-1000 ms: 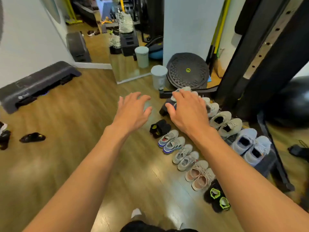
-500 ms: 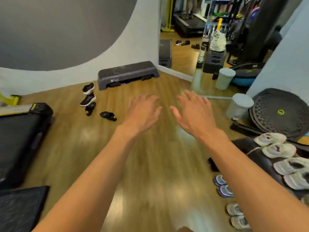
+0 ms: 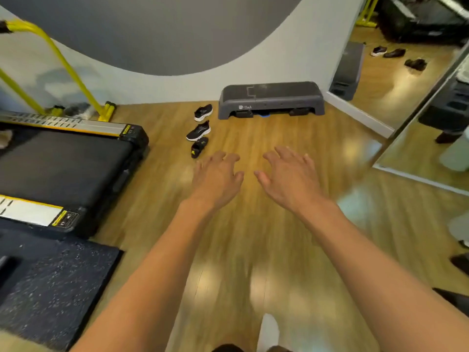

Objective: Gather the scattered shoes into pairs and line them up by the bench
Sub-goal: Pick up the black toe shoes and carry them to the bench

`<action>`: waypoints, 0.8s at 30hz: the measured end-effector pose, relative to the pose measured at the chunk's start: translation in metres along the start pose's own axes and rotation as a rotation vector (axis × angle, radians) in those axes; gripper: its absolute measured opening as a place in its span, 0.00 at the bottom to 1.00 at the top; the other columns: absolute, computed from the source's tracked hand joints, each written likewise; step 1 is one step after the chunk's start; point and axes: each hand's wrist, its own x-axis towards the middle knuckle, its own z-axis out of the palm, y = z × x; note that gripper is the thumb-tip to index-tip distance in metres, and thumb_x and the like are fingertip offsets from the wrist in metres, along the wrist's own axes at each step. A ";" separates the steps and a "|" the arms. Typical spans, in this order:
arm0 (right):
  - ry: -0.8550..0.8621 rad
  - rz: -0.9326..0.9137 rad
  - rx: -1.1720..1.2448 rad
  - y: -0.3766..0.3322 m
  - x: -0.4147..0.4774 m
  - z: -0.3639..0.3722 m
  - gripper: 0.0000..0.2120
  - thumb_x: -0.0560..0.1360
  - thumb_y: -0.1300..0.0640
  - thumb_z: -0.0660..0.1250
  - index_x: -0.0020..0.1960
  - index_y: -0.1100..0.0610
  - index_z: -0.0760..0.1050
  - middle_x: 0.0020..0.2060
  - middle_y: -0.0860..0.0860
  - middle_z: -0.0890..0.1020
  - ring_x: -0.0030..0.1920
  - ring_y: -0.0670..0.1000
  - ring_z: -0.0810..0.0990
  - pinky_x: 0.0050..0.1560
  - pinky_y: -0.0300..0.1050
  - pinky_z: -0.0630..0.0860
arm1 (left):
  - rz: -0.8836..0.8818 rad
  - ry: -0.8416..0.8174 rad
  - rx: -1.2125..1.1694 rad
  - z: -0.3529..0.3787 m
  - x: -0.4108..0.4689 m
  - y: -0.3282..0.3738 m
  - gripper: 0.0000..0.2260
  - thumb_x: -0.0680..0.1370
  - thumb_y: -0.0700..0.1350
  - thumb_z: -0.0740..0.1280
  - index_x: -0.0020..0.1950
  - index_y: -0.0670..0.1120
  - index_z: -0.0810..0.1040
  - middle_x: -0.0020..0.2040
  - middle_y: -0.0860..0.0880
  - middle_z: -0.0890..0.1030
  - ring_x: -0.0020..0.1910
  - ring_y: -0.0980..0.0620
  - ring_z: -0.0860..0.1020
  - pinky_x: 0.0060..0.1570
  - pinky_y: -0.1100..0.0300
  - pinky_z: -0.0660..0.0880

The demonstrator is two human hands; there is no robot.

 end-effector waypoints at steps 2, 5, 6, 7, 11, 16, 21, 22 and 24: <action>-0.033 -0.030 0.005 -0.007 0.041 0.004 0.24 0.79 0.40 0.55 0.70 0.50 0.67 0.73 0.53 0.65 0.73 0.55 0.62 0.69 0.60 0.59 | -0.052 -0.004 -0.003 -0.003 0.028 -0.016 0.20 0.79 0.53 0.60 0.71 0.53 0.68 0.71 0.47 0.69 0.71 0.46 0.66 0.68 0.44 0.62; -0.050 -0.098 0.013 -0.022 0.100 0.014 0.23 0.78 0.41 0.56 0.69 0.51 0.68 0.71 0.54 0.68 0.71 0.56 0.65 0.67 0.58 0.61 | -0.109 -0.002 -0.008 -0.004 0.069 -0.043 0.20 0.79 0.53 0.59 0.71 0.53 0.68 0.71 0.48 0.70 0.70 0.45 0.67 0.67 0.45 0.62; -0.057 -0.113 0.020 -0.027 0.120 0.019 0.23 0.78 0.42 0.57 0.69 0.51 0.67 0.70 0.53 0.69 0.70 0.56 0.66 0.67 0.59 0.61 | -0.130 -0.006 -0.011 -0.003 0.085 -0.054 0.20 0.80 0.53 0.59 0.71 0.52 0.68 0.70 0.48 0.70 0.70 0.45 0.67 0.66 0.45 0.62; -0.063 -0.123 0.025 -0.032 0.140 0.025 0.23 0.78 0.42 0.57 0.69 0.52 0.67 0.70 0.53 0.69 0.70 0.56 0.66 0.67 0.59 0.61 | -0.152 -0.014 -0.012 -0.001 0.101 -0.066 0.20 0.80 0.53 0.59 0.71 0.53 0.68 0.71 0.48 0.69 0.70 0.45 0.66 0.66 0.45 0.62; -0.110 -0.122 0.021 -0.054 0.224 0.051 0.23 0.78 0.42 0.57 0.69 0.52 0.67 0.71 0.54 0.68 0.71 0.56 0.65 0.68 0.60 0.60 | -0.218 -0.051 -0.034 0.009 0.170 -0.123 0.19 0.79 0.53 0.60 0.70 0.55 0.68 0.70 0.49 0.70 0.69 0.45 0.67 0.66 0.46 0.61; -0.206 -0.082 0.010 -0.088 0.320 0.075 0.23 0.78 0.43 0.58 0.70 0.52 0.66 0.72 0.54 0.66 0.72 0.57 0.64 0.68 0.59 0.61 | -0.261 -0.111 -0.055 0.008 0.252 -0.188 0.19 0.79 0.52 0.60 0.71 0.55 0.68 0.70 0.48 0.69 0.69 0.43 0.67 0.66 0.47 0.62; -0.239 -0.070 0.056 -0.114 0.412 0.098 0.24 0.78 0.45 0.59 0.71 0.53 0.66 0.73 0.56 0.65 0.73 0.57 0.63 0.70 0.59 0.60 | -0.253 -0.151 -0.054 0.000 0.338 -0.232 0.20 0.80 0.52 0.60 0.72 0.52 0.66 0.71 0.48 0.69 0.69 0.44 0.67 0.65 0.47 0.62; -0.244 -0.061 0.059 -0.117 0.429 0.104 0.24 0.78 0.45 0.59 0.71 0.53 0.66 0.73 0.55 0.65 0.72 0.57 0.63 0.69 0.59 0.60 | -0.250 -0.156 -0.056 0.002 0.355 -0.239 0.20 0.80 0.51 0.60 0.72 0.52 0.66 0.71 0.48 0.69 0.68 0.44 0.67 0.65 0.48 0.62; -0.261 -0.044 0.061 -0.121 0.464 0.119 0.24 0.77 0.44 0.59 0.71 0.52 0.65 0.73 0.54 0.65 0.72 0.56 0.64 0.69 0.59 0.60 | -0.246 -0.149 -0.062 0.007 0.389 -0.253 0.21 0.79 0.51 0.60 0.72 0.51 0.66 0.70 0.48 0.69 0.68 0.45 0.67 0.65 0.50 0.62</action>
